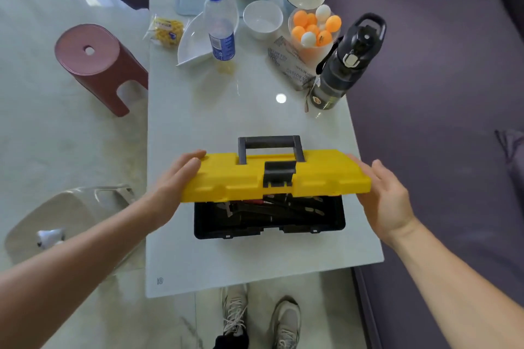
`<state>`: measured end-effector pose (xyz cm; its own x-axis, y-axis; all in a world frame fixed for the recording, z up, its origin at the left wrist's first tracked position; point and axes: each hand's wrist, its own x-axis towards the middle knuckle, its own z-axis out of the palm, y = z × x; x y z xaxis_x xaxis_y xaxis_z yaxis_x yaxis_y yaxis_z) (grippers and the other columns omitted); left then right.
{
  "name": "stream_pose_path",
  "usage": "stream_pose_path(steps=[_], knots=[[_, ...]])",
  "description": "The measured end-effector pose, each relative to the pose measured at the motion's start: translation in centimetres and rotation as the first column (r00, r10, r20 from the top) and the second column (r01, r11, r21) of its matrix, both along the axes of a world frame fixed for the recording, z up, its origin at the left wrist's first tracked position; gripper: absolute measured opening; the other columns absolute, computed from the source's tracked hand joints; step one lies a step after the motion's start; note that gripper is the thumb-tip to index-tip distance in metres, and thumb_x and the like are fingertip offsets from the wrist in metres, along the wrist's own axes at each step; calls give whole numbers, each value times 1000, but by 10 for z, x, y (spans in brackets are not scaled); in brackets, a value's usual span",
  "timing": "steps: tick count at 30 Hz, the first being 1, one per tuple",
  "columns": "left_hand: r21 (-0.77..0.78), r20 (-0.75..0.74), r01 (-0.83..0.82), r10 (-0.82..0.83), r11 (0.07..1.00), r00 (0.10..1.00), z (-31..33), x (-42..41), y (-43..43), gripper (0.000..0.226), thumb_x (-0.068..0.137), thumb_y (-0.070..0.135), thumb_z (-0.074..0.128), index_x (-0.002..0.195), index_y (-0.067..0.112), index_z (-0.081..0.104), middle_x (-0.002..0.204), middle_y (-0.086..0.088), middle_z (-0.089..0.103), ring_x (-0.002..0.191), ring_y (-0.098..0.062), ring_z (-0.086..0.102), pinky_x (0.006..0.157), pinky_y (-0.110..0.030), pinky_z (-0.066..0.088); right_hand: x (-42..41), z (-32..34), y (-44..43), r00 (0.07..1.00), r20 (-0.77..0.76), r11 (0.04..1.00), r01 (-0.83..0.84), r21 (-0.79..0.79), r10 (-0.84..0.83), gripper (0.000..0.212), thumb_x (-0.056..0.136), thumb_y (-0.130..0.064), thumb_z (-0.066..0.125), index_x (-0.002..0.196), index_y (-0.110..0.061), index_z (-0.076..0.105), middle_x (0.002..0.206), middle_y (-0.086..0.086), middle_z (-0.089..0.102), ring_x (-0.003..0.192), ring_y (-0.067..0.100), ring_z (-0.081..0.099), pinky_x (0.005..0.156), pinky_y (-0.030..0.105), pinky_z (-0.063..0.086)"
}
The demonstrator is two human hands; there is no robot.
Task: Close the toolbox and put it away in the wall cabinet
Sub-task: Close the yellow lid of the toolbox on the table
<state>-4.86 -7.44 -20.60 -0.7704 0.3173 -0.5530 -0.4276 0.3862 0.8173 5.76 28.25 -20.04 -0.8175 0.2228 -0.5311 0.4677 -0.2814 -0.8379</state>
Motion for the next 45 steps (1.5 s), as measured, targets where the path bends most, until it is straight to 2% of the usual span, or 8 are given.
stream_pose_path(steps=[6, 10, 13, 18, 26, 31, 40, 45], knots=[[-486, -232, 380, -536, 787, 812, -35, 52, 3, 95, 77, 77, 26, 153, 29, -7, 159, 11, -28, 145, -7, -25, 118, -38, -5, 13, -15, -23, 988, 104, 987, -122, 101, 111, 62, 75, -76, 42, 128, -45, 47, 143, -17, 45, 129, -2, 40, 105, 25, 30], [-781, -255, 262, -673, 567, 695, -42, 56, 27, 119, 65, 91, 11, 153, 11, -2, 162, -10, -4, 148, -33, -12, 120, -52, -3, -1, -20, -21, 970, 158, 970, -204, 132, 182, 43, 90, -65, 33, 126, -47, 49, 111, -40, 58, 96, -22, 54, 72, 6, 47], [-819, -265, 254, -732, 515, 628, -37, 39, 33, 130, 55, 96, 23, 151, 10, 12, 155, -14, 21, 145, -37, 10, 118, -58, -1, -4, -24, -19, 959, 223, 938, -231, 259, 175, 65, 92, -60, 39, 148, -30, 25, 153, -13, 31, 137, 5, 30, 111, 33, 29], [-802, -124, 407, -788, 437, 602, -33, 17, 48, 137, 51, 90, 52, 152, 21, -9, 163, -7, 3, 150, -29, -7, 119, -54, -8, 53, -30, -58, 875, 283, 843, 221, 490, -394, 46, 92, -33, 56, 132, -13, 48, 129, 5, 58, 111, 19, 54, 89, 33, 40], [-768, -108, 445, -779, 460, 618, -37, 12, 49, 133, 49, 89, 54, 151, 28, -4, 160, -2, 12, 148, -30, 5, 119, -54, -2, 55, -31, -170, 770, 492, 783, 571, -248, -406, 19, 87, -25, 67, 102, -13, 66, 105, 7, 71, 102, 21, 64, 95, 40, 44], [-764, -122, 439, -775, 472, 621, -39, 12, 49, 134, 45, 88, 57, 150, 27, 1, 156, -1, 19, 144, -29, 13, 119, -55, 2, 32, -33, -175, 640, 580, 752, 655, -70, -504, 19, 87, -29, 66, 87, -11, 60, 89, 11, 68, 84, 27, 65, 79, 42, 46], [-737, -181, 405, -735, 541, 653, -29, 13, 54, 120, 55, 76, 67, 151, 23, 17, 158, 2, 24, 148, -24, 13, 117, -52, -9, 43, -37, -175, 738, 497, 790, 593, -156, -456, 13, 89, -21, 63, 99, -13, 66, 108, 8, 71, 101, 24, 65, 88, 39, 45], [-468, -462, 238, -465, 851, 755, -4, 17, 72, 54, 70, 39, 80, 119, 27, 60, 109, 11, 61, 110, -19, 55, 92, -35, 43, 56, -27, -146, 853, 305, 796, 189, 575, -423, 75, 83, -34, 71, 144, -18, 30, 148, 4, 35, 133, 25, 40, 99, 40, 39]])
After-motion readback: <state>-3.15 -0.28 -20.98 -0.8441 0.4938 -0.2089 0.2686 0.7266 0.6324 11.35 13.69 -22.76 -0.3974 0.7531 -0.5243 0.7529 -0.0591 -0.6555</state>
